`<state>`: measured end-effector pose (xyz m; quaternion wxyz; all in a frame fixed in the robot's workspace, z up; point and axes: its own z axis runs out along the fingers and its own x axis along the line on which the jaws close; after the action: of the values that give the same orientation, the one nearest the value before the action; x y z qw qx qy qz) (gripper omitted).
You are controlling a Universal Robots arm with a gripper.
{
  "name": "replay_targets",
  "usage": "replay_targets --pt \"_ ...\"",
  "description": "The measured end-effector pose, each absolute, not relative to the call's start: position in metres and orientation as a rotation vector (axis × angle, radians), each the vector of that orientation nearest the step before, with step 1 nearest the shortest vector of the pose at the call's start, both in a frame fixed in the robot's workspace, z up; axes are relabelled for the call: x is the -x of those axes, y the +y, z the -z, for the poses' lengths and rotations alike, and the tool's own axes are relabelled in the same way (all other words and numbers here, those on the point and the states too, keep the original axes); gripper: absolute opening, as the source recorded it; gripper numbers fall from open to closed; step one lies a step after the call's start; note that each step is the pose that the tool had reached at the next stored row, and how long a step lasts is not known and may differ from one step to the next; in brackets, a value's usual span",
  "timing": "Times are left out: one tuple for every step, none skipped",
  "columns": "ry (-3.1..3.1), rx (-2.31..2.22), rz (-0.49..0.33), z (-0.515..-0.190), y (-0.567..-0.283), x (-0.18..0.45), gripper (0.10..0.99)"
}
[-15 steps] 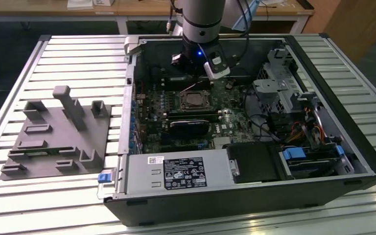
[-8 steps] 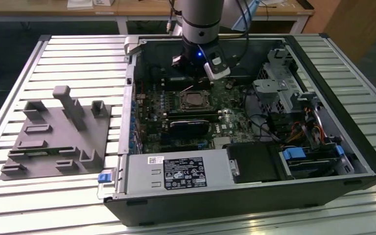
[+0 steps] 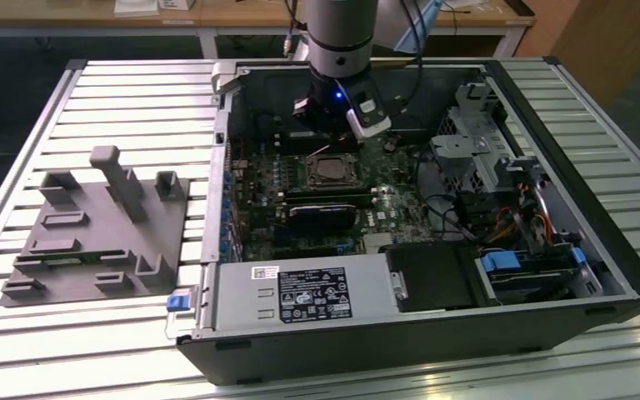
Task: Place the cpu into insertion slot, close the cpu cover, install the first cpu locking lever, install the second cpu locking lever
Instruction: 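Install the first cpu locking lever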
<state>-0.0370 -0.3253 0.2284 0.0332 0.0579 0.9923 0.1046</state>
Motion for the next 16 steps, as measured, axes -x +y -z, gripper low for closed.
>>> replay_targets --pt "3.053 -0.178 -0.322 -0.228 -0.324 0.037 0.106" --pt "3.053 -0.178 -0.322 -0.228 -0.322 0.037 0.106" --pt "3.053 -0.178 -0.322 -0.227 -0.320 0.037 0.106" --pt "3.053 -0.178 -0.321 -0.227 -0.319 0.037 0.106" --pt "3.053 -0.178 -0.319 -0.227 -0.317 0.037 0.106" --pt "3.053 -0.178 -0.313 -0.226 -0.315 0.037 0.106" --pt "3.052 -0.177 -0.308 -0.225 -0.314 0.037 0.106" --pt "3.050 -0.177 -0.304 -0.224 -0.314 0.037 0.106" --pt "3.046 -0.175 -0.299 -0.224 -0.313 0.037 0.106" --pt "3.041 -0.174 -0.295 -0.223 -0.313 0.038 0.106" --pt "3.036 -0.173 -0.288 -0.222 -0.313 0.038 0.106" --pt "3.030 -0.171 -0.281 -0.222 -0.313 0.038 0.106" --pt "3.024 -0.170 -0.274 -0.221 -0.313 0.038 0.106" --pt "3.017 -0.168 -0.266 -0.221 -0.313 0.038 0.106" --pt "3.010 -0.166 -0.259 -0.220 -0.313 0.039 0.106" --pt "3.002 -0.164 -0.253 -0.220 -0.313 0.039 0.106"
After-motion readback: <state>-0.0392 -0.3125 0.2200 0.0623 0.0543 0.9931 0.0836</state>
